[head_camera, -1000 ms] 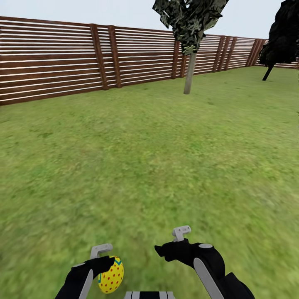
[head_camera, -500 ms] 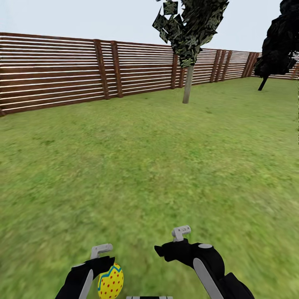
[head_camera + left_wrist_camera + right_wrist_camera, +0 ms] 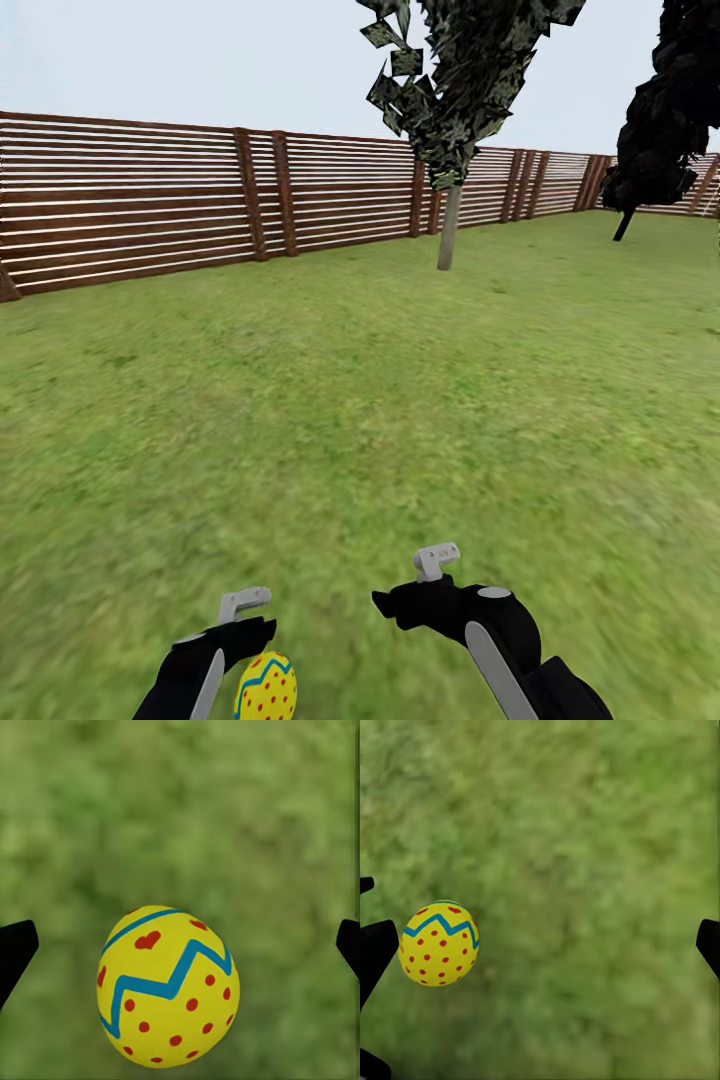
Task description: Take the three Easter eggs out of the wicker basket on the lawn in the garden, then place them on the lawn next to a single tree (choose any tree) so that all three eggs are next to the same tree and none are left in the basket.
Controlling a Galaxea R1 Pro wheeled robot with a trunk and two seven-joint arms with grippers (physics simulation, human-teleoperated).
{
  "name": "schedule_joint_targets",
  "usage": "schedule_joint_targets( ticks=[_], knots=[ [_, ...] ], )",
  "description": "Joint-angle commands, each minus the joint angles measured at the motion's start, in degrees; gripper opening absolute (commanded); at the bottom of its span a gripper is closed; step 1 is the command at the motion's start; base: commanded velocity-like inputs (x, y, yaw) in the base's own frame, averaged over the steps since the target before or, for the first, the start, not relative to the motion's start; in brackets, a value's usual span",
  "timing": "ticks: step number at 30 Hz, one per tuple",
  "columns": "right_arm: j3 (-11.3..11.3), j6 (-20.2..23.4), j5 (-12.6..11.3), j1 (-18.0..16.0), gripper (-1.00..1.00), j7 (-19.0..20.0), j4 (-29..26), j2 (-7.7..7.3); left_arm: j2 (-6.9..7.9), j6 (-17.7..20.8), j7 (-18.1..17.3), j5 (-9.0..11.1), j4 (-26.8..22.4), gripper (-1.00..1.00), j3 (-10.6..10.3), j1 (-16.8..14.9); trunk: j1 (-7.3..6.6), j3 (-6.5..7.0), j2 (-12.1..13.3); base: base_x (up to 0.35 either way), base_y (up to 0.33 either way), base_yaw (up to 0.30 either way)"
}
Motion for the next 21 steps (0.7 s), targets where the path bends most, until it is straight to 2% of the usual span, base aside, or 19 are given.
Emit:
schedule_joint_targets(
  ticks=[1, 21],
  knots=[
    [0.11, 0.14, -0.59, -0.05, 1.00, -0.60, -0.05, -0.05, -0.06, 0.32, -0.02, 0.10, -0.08, 1.00, 0.14, -0.04, -0.04, 0.18, -0.01, 0.000, 0.000, 0.000],
    [0.08, 0.05, -0.64, -0.05, 1.00, -0.60, 0.19, -0.05, -0.06, 0.63, -0.18, -0.05, -0.08, 1.00, 0.11, -0.02, -0.55, 4.61, 0.26, -0.008, -0.008, 0.000]
  ],
)
